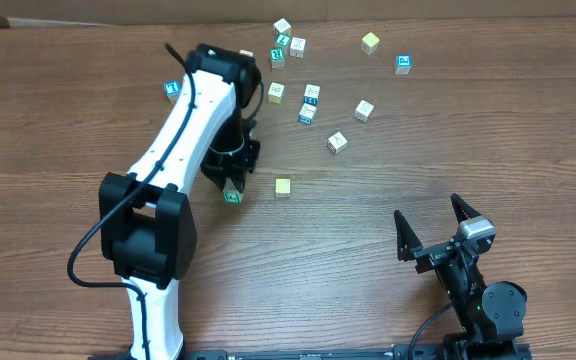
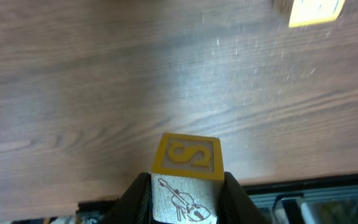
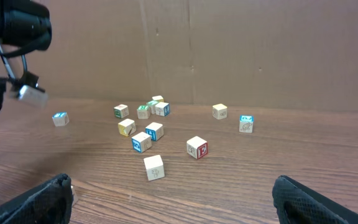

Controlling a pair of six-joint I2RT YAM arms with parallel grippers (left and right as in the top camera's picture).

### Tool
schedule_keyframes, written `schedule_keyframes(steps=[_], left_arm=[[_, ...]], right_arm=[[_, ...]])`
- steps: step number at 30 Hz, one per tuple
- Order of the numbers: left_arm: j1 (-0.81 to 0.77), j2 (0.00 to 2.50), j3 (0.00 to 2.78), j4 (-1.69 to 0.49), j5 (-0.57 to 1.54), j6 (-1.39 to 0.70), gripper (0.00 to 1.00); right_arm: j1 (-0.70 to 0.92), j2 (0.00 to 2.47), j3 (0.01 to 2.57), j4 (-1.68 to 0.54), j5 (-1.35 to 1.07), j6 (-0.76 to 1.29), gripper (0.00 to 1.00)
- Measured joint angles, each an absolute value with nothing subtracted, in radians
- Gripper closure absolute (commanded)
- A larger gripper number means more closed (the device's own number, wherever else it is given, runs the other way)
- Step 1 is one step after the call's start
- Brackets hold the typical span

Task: Form a circle
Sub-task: 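Grasp the 'S' violin block with the left gripper and lift, then carry the 'S' block toward the placed 'G' block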

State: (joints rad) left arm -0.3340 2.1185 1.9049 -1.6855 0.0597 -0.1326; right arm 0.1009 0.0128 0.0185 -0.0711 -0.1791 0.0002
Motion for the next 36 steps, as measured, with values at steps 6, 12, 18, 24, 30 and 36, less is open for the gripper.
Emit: schedule_keyframes(steps=[6, 12, 18, 24, 30, 36], left_arm=[[-0.384, 1.994, 1.738, -1.644, 0.037, -0.166, 0.79], [-0.400, 1.700, 1.561, -1.451, 0.010, -0.213, 0.79], [-0.402, 1.631, 1.441, -1.356, 0.003, -0.260, 0.82], [-0.425, 1.641, 1.280, -1.197, 0.003, -0.264, 0.83], [-0.432, 1.641, 1.155, -1.048, 0.003, -0.263, 0.85], [-0.437, 1.641, 1.056, -0.918, 0.003, -0.231, 0.85]], right_arm=[[0.101, 0.013, 0.019, -0.072, -0.179, 0.000, 0.00], [0.101, 0.013, 0.019, -0.072, -0.179, 0.000, 0.00], [0.101, 0.013, 0.019, -0.072, -0.179, 0.000, 0.00], [0.101, 0.013, 0.019, -0.072, -0.179, 0.000, 0.00], [0.101, 0.013, 0.019, -0.071, -0.179, 0.000, 0.00], [0.101, 0.013, 0.019, -0.071, -0.179, -0.001, 0.00]])
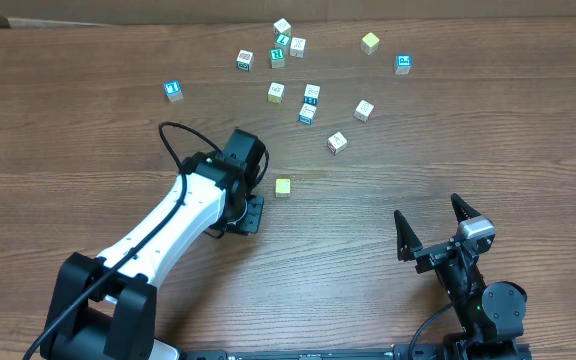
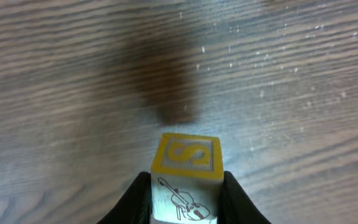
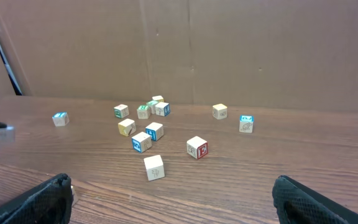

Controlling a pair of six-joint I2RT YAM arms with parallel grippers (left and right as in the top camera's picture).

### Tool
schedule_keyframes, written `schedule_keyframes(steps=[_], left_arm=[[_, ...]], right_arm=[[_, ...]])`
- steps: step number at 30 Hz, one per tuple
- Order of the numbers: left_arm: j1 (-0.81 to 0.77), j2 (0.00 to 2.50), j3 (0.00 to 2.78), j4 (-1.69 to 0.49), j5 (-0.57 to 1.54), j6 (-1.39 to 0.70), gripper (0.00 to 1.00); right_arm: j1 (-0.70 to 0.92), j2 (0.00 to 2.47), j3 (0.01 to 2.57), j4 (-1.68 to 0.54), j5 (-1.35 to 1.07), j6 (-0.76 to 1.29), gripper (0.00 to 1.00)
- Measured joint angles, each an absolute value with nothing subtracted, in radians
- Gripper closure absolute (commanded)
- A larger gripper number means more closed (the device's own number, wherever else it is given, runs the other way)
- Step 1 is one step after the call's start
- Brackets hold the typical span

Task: Form a circle
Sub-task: 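Carry the 'S' block toward the placed 'G' block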

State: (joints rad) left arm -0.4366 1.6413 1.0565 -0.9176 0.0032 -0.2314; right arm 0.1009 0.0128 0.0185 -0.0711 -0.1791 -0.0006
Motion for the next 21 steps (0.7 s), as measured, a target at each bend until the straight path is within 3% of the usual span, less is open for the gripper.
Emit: schedule_keyframes(steps=[10, 21], left_arm=[[-0.446, 1.641, 1.019, -0.752, 0.003, -0.130, 0.79], [-0.446, 1.659, 1.019, -0.713, 0.008, -0.140, 0.76]], right_arm=[[0.101, 0.013, 0.019, -0.072, -0.179, 0.000, 0.00], [0.101, 0.013, 0.019, -0.071, -0.179, 0.000, 0.00]])
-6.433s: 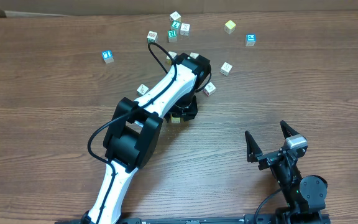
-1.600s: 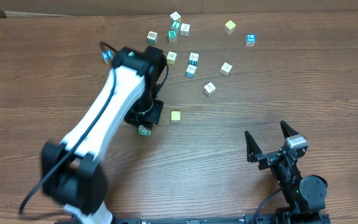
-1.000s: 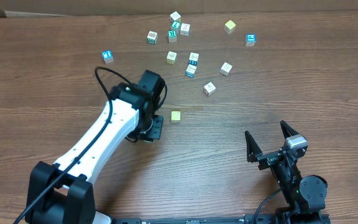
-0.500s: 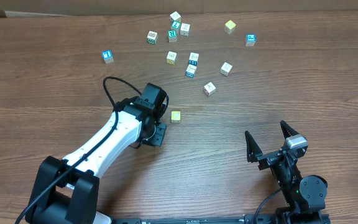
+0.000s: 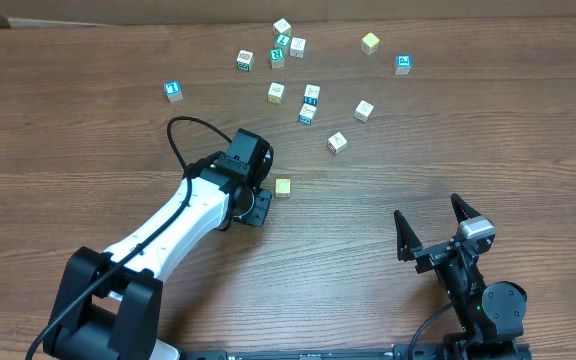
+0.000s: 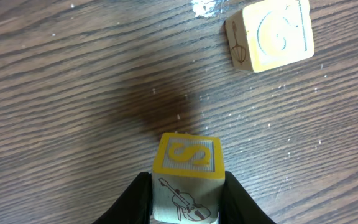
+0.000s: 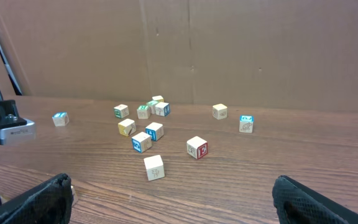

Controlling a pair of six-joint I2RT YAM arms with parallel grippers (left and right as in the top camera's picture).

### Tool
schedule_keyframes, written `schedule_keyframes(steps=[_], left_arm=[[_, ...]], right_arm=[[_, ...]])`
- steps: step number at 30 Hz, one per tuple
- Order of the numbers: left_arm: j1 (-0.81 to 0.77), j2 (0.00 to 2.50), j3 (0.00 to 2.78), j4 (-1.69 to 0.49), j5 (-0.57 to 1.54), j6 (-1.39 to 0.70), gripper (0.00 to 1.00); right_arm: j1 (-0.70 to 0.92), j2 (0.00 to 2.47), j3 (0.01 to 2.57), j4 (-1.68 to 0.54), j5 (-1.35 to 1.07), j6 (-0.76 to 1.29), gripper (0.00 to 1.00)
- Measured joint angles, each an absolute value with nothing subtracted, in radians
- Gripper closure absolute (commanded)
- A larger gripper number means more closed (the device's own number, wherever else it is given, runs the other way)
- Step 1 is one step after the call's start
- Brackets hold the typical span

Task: Form a circle
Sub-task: 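Carry the 'S' block toward the placed 'G' block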

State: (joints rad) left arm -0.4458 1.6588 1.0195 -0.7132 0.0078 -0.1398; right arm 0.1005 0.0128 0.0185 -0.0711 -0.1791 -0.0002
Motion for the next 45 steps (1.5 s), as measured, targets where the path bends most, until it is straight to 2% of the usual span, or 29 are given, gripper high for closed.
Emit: schedule_keyframes(steps=[11, 22, 40, 45], left_arm=[[-0.446, 1.672, 1.019, -0.683, 0.030, -0.166, 0.76], [-0.453, 1.672, 1.019, -0.680, 0.098, -0.362, 0.76], [-0.572, 1.672, 1.019, -0.685, 0.109, -0.565, 0.81], [-0.594, 1.673, 1.046, -0.769, 0.092, -0.575, 0.82]], right_arm=[[0.101, 0.013, 0.019, -0.071, -0.179, 0.000, 0.00], [0.101, 0.013, 0.019, -0.072, -0.179, -0.001, 0.00], [0.101, 0.013, 0.019, -0.071, -0.179, 0.000, 0.00], [0.101, 0.013, 0.019, -0.072, -0.179, 0.000, 0.00]])
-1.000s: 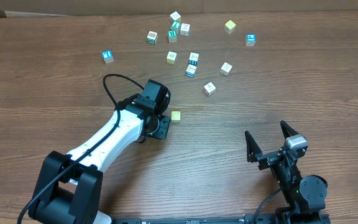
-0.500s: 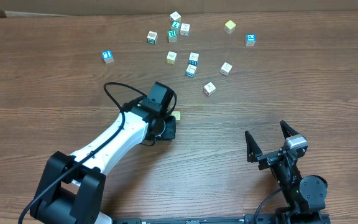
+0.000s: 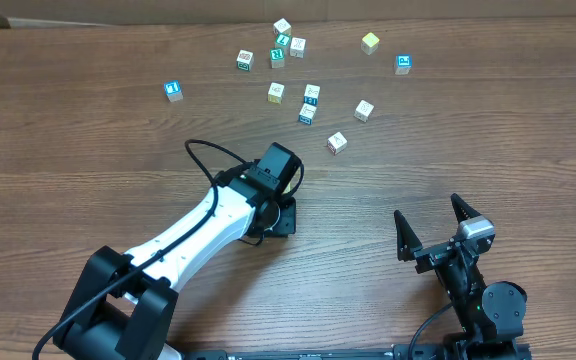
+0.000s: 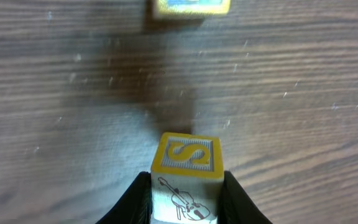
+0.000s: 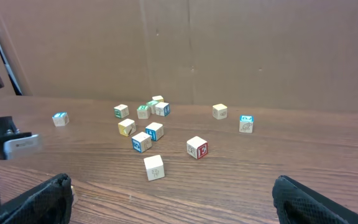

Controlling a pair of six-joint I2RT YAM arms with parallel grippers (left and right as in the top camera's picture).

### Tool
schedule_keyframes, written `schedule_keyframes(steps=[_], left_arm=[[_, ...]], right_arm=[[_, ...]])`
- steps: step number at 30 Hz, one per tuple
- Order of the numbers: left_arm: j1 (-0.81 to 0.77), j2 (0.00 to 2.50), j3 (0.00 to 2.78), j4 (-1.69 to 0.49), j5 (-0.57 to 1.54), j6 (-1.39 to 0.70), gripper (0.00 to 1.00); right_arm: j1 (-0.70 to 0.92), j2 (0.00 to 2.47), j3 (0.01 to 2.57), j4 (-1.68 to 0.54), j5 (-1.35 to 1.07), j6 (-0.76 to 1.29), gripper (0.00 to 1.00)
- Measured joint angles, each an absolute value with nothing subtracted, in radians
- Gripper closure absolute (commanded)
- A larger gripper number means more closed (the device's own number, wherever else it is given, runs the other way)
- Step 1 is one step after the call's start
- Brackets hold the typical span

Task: Form a circle
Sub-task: 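Carry the 'S' block toward the placed 'G' block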

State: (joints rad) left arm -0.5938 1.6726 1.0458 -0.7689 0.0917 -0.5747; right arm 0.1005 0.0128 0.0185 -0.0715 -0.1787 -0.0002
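My left gripper [image 4: 187,190] is shut on a wooden block [image 4: 187,157] with a yellow S face and a violin drawing, held just above the wood. Another yellow-edged block [image 4: 191,5] lies at the top edge of the left wrist view. Overhead, the left gripper [image 3: 280,210] sits mid-table and covers both of these blocks. My right gripper [image 3: 428,212] stands open and empty near the front right. Several letter blocks are scattered at the back, among them a red one [image 3: 337,143] and a plain one [image 3: 364,110].
Further blocks lie along the far side: a blue one [image 3: 174,90] at the left, a yellow-green one [image 3: 370,42] and a blue one [image 3: 403,64] at the right. A cardboard wall [image 5: 229,50] stands behind the table. The left arm's cable [image 3: 213,160] loops above its wrist.
My left gripper, still shut on the S block, has shifted right. The loose yellow block, then beside it overhead, is now hidden under the wrist. The right arm has not moved.
My left gripper first held the S block left of the loose yellow block with the arm raised high. It was then low over the table, nearer the front. After that it stood closer to the yellow block, and now stands right by it.
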Motion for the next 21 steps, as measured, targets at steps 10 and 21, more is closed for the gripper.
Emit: schedule_keyframes(steps=[10, 21], left_arm=[[-0.596, 1.678, 1.273, -0.974, -0.026, -0.575, 0.80], [-0.596, 1.851, 1.272, -1.003, -0.086, -0.574, 0.76]], right_arm=[[0.101, 0.013, 0.019, -0.071, -0.179, 0.000, 0.00], [0.101, 0.013, 0.019, -0.071, -0.179, 0.000, 0.00]])
